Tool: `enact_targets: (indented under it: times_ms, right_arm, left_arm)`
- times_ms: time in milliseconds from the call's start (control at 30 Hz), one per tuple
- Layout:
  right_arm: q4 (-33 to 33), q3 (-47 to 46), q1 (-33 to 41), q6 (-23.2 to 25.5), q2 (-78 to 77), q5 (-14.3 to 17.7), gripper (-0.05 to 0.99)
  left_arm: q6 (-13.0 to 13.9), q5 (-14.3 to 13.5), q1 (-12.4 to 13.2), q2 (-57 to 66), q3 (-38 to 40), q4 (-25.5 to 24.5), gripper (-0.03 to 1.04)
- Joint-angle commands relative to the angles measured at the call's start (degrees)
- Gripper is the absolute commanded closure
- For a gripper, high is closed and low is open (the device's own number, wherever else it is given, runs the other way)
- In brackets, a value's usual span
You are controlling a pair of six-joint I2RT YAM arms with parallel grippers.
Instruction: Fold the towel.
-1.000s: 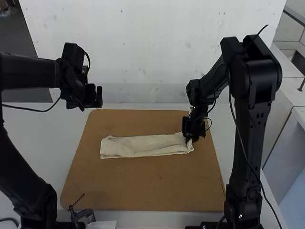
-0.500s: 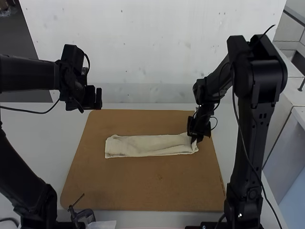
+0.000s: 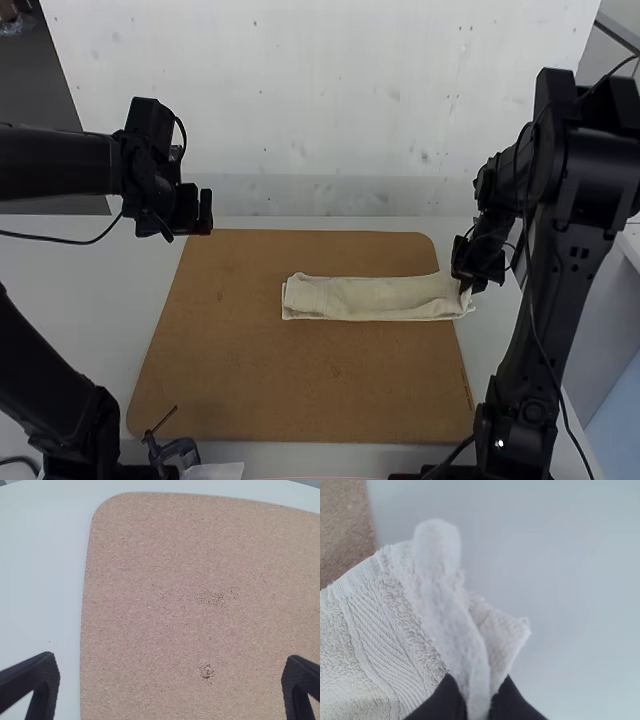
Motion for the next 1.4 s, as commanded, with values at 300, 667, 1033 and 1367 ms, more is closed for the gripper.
enact_targets:
  times_ms: [300, 667, 1033, 1367]
  right_arm:
    - [-3.88, 2.32, 15.57, 4.47, -6.45, 1.25, 0.92]
    - [-7.04, 9.26, 41.32, 16.42, -2.23, 5.82, 0.92]
    - [-9.68, 19.64, 49.15, 20.20, 4.89, 8.99, 0.92]
    - [-12.67, 28.51, 54.51, 22.40, 9.98, 10.74, 0.92]
  left_arm:
    - [0.52, -0.34, -0.33, -1.53, -0.74, 0.33, 0.01]
    - [2.19, -0.42, 3.09, -3.11, -3.20, 0.77, 0.01]
    - [3.24, -0.42, 4.06, -4.43, -3.82, 0.86, 0.01]
    - [4.21, -0.25, 5.38, -7.07, -4.78, 0.51, 0.01]
